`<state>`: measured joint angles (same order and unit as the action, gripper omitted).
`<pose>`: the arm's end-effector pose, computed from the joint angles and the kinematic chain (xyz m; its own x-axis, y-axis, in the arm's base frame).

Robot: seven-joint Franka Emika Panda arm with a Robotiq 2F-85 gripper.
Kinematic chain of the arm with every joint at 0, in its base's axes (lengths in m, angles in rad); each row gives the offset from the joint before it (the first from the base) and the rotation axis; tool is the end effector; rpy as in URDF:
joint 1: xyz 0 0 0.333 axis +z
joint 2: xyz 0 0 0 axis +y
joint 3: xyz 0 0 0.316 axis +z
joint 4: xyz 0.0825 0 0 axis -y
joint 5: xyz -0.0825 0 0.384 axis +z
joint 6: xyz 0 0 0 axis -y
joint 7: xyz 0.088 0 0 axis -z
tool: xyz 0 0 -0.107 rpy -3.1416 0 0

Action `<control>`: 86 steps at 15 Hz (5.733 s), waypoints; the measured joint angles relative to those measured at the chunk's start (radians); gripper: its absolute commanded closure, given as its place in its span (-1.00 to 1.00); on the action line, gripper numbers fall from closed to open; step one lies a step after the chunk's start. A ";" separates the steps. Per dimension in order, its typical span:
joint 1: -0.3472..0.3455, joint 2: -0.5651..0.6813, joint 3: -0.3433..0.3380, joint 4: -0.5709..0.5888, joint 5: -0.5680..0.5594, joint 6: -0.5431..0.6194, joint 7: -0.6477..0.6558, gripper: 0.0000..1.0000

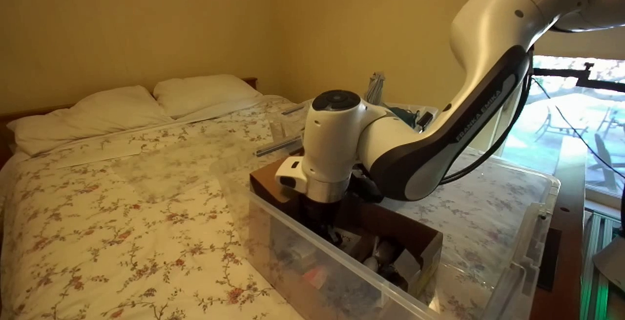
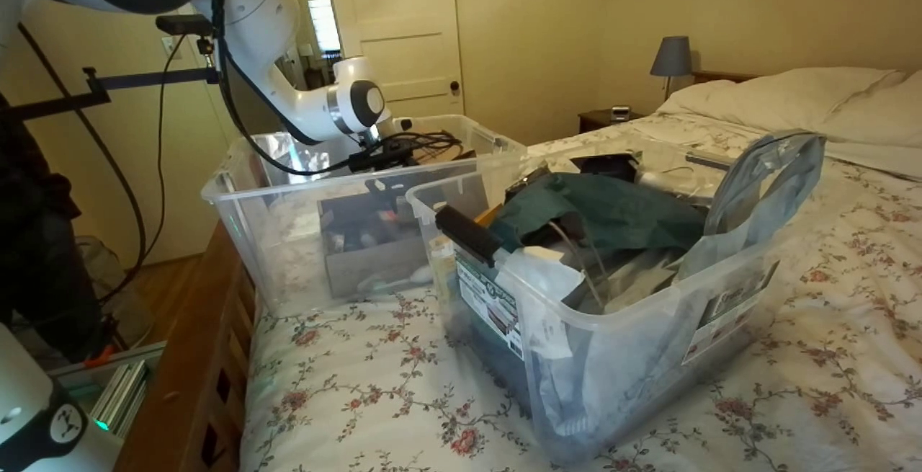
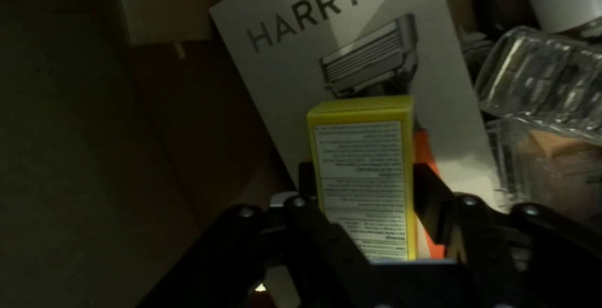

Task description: Move two objects from the storage crate on the left, to the one on the right

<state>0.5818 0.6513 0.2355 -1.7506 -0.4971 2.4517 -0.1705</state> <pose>0.4704 0.4800 0.2140 0.2571 0.9662 0.0170 0.9451 -0.2550 0.2044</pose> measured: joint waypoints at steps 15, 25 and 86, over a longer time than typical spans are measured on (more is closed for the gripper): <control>-0.159 -0.730 0.145 -0.499 0.167 -0.074 0.090 0.45; -0.237 -0.795 0.151 -0.481 -0.032 -0.087 0.321 0.45; -0.171 -0.296 0.164 -0.445 0.163 -0.095 -0.072 -1.00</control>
<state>0.4110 0.3552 0.4000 -2.1960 -0.3340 2.3571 -0.2426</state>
